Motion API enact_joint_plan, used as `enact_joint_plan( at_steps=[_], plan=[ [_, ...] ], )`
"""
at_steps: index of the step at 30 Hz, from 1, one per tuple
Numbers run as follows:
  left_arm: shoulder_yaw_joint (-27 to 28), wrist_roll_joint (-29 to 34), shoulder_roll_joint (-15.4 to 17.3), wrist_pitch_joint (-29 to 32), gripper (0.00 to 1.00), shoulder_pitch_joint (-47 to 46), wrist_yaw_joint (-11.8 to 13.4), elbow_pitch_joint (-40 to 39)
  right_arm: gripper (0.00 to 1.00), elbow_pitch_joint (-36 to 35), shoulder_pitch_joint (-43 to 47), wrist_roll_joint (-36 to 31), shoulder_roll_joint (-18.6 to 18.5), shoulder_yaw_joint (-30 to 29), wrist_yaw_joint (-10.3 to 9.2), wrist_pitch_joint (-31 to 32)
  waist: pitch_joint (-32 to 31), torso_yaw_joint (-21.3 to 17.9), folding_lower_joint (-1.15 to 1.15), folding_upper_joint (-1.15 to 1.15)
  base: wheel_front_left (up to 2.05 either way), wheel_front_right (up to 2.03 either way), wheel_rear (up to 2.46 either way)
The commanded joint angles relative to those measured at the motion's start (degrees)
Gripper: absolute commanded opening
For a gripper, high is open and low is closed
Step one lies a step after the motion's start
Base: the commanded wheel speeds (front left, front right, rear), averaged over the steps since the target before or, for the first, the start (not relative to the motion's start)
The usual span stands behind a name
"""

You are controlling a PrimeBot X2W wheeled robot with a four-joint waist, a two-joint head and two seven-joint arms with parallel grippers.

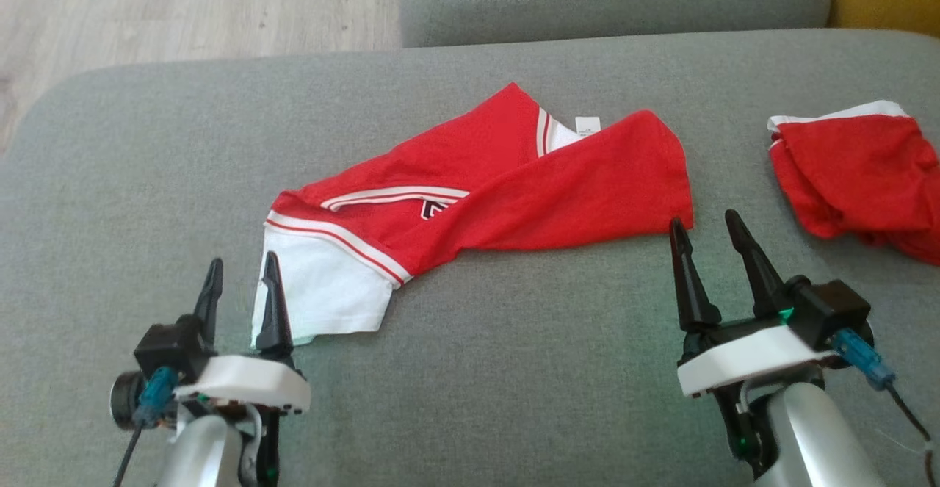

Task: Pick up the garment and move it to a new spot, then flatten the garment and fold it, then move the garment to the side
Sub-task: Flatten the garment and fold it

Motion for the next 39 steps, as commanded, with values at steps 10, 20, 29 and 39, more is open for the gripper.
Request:
enact_joint_plan(
  at_steps=[10,20,29,39],
  plan=[
    [-0.9,-0.7,-1.2,-3.4,1.0,0.8,-0.5,-8.4,1.0,-0.9,-0.1,0.2,-0.1,0.2,-0.05,-0.4,-1.2,0.7,0.01,0.0,0.0,0.0,0.0],
    [-4.0,-1.1,-2.0,-3.9,1.0,1.0,-1.6,-8.1,1.0,1.7,-2.2,-0.1,-0.1,-3.1,-0.05,-0.2,1.0,2.1,0.01,0.0,0.0,0.0,0.0],
    [-5.7,-1.3,-2.3,-4.0,1.0,-0.7,-1.9,-6.9,1.0,12.2,-6.9,0.7,-0.1,-5.4,-0.05,2.6,2.5,3.5,0.01,0.0,0.0,0.0,0.0],
    [-7.1,-1.5,-2.5,-4.0,1.0,-1.5,-1.9,-6.6,1.0,25.1,-14.1,1.6,-0.1,-9.2,-0.05,2.1,4.2,4.8,0.01,0.0,0.0,0.0,0.0]
  ],
)
